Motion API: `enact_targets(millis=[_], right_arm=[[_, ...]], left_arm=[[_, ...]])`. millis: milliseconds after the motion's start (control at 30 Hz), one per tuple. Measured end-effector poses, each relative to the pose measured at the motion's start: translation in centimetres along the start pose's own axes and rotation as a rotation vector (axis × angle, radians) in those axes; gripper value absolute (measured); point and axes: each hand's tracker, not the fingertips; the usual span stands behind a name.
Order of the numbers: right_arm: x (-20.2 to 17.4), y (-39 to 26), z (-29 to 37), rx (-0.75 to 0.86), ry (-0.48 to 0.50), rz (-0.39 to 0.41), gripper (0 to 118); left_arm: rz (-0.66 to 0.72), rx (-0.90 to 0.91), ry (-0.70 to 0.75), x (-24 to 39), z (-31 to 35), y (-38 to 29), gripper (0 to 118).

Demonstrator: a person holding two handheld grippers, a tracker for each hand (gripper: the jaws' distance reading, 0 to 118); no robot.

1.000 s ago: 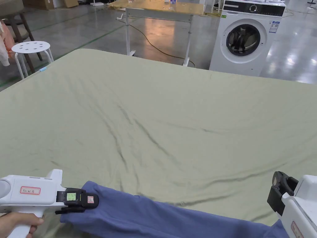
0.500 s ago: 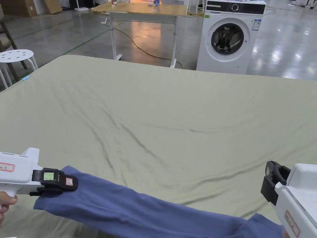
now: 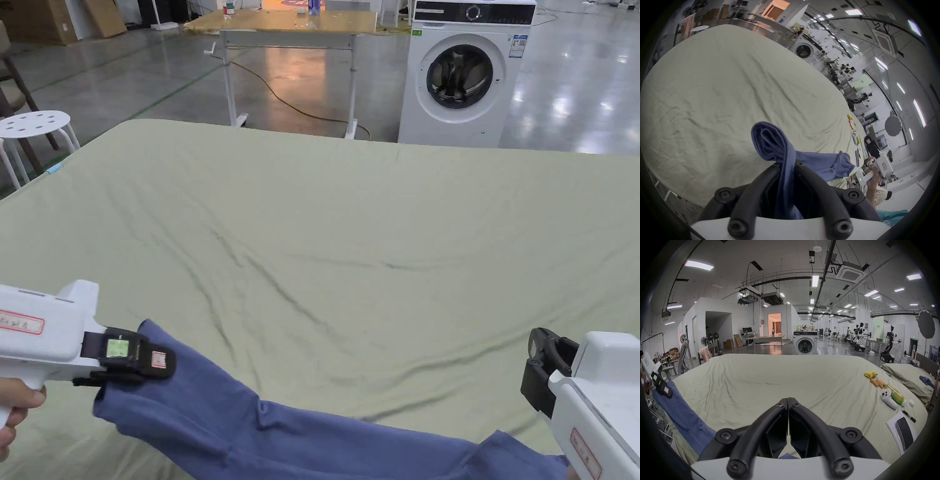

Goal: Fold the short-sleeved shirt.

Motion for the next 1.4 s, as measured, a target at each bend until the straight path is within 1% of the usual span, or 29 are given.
enact_targets(millis=[200, 367, 500, 633, 700, 767, 967, 1167, 1200, 1333, 1400], right_arm=[[0.7, -0.2, 0.2, -0.002, -0.011, -0.015, 0], [1.2, -0.3, 0.5, -0.008, -0.024, -0.026, 0], [1.5, -0.4, 0.8, -0.010, -0.034, -0.031, 0], [1.8, -0.5, 1.1, -0.015, -0.042, -0.034, 0], [1.9, -0.5, 1.3, -0.018, -0.048, -0.032, 0], [2.1, -0.5, 1.4, -0.023, -0.052, -0.032, 0], [2.4, -0.7, 1.7, -0.030, -0.063, -0.022, 0], [2.2, -0.9, 1.7, -0.038, -0.057, -0.027, 0], [2.1, -0.9, 1.6, -0.039, -0.055, -0.027, 0], [1.9, -1.1, 1.7, -0.043, -0.050, -0.027, 0], [1.9, -1.1, 1.7, -0.046, -0.050, -0.029, 0]], left_arm=[[-0.086, -0.068, -0.078, 6.0, -3.1, -0.1, 4], [-0.136, -0.125, -0.097, 10.6, -7.6, -1.3, 4], [-0.132, -0.177, -0.084, 13.9, -12.4, -3.7, 4], [-0.125, -0.222, -0.039, 15.2, -17.4, -5.8, 4], [-0.129, -0.230, 0.020, 15.6, -19.2, -6.8, 4], [-0.115, -0.232, 0.026, 15.8, -20.3, -7.8, 4], [-0.117, -0.243, 0.061, 16.1, -21.5, -9.7, 5], [-0.112, -0.242, 0.049, 16.5, -21.6, -9.9, 5], [-0.111, -0.243, 0.046, 16.7, -21.8, -10.0, 6], [-0.085, -0.238, 0.062, 16.3, -22.6, -9.8, 21], [-0.069, -0.232, 0.029, 16.4, -22.2, -9.6, 23]])
